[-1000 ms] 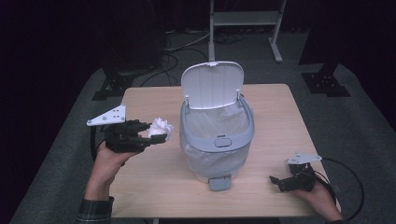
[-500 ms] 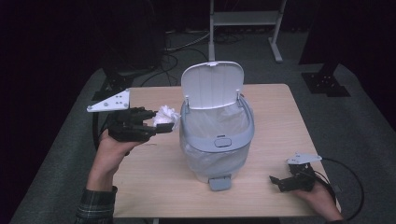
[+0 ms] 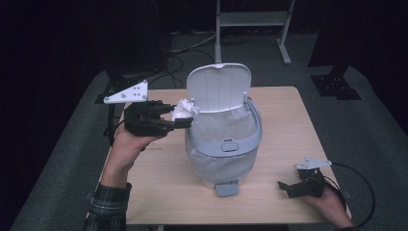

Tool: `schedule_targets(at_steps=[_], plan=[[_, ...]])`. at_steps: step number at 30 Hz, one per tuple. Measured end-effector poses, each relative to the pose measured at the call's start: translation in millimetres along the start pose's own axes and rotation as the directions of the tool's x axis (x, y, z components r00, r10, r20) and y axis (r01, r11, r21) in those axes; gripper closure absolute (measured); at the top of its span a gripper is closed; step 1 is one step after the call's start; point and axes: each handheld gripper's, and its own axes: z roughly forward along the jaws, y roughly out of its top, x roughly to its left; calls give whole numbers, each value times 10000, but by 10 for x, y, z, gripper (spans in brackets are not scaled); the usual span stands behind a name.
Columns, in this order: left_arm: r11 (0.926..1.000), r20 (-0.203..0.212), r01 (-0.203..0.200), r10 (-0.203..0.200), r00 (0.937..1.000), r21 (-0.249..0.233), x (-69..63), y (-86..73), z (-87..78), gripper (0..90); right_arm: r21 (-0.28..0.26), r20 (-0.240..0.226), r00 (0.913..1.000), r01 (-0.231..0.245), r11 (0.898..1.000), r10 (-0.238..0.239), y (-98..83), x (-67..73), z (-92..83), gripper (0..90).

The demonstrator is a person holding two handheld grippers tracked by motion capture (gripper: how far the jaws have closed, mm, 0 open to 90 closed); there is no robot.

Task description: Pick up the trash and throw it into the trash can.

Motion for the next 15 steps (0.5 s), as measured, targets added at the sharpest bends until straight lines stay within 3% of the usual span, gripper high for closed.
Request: schedule_targets(at_steps=[15], plan=[[9999,260,-31,28,9997,120,96,153,331,526,2,0,10000,2,10000,-2,0,0,0,0]])
